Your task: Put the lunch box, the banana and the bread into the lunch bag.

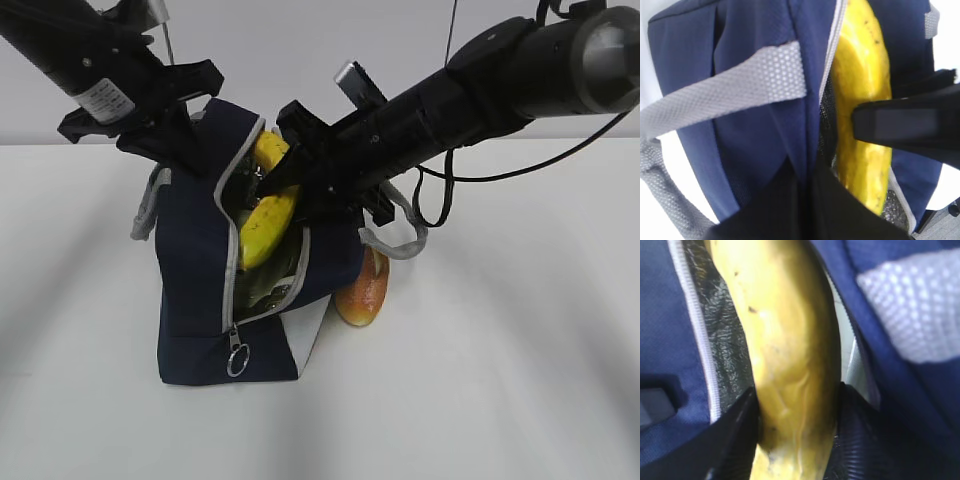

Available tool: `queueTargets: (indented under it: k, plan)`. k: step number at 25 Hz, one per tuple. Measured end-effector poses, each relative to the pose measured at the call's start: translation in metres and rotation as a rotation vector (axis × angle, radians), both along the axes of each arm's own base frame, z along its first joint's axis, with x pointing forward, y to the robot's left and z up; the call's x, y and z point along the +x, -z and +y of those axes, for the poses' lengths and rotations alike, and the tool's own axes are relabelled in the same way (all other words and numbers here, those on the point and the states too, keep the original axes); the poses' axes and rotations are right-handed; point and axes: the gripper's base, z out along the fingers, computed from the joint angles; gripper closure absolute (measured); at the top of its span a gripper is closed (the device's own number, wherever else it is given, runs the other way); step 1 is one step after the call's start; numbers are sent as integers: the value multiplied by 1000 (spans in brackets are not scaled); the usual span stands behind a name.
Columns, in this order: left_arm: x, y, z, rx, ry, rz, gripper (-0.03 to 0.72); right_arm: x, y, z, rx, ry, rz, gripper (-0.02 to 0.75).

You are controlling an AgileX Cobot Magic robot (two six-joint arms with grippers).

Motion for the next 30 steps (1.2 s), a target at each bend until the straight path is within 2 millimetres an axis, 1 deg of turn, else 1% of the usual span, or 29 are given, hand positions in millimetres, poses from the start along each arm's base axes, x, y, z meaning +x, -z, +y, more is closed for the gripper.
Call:
queueTargets:
  k: [3,6,8,12,14,16,21,23,26,30]
  plan:
    - [0,0,0,-1,0,0,691,0,1,0,-1,-13,-17,323]
    - [0,0,0,-1,1,2,691,0,0,1,2,-26,-26,209]
    - [0,0,0,-1,1,2,691,-1,-1,1,5,-44,-32,180]
    - [0,0,0,-1,1,2,691,-7,-1,3,11,-134,-44,165]
    - [0,0,0,-1,1,3,691,-10,-8,2,2,-164,-69,164]
    - [0,0,0,-1,2,5,691,-14,-23,0,-14,-180,-116,164]
    - [-1,0,0,0,3,7,691,-35,-75,-12,-79,-217,-279,163]
    - [-1,0,0,0,3,7,691,-46,-84,-18,-108,-217,-312,163]
    - [-1,0,0,0,3,8,691,-64,-82,-29,-158,-197,-326,162]
    - [-1,0,0,0,4,9,691,-91,-64,-43,-207,-143,-303,162]
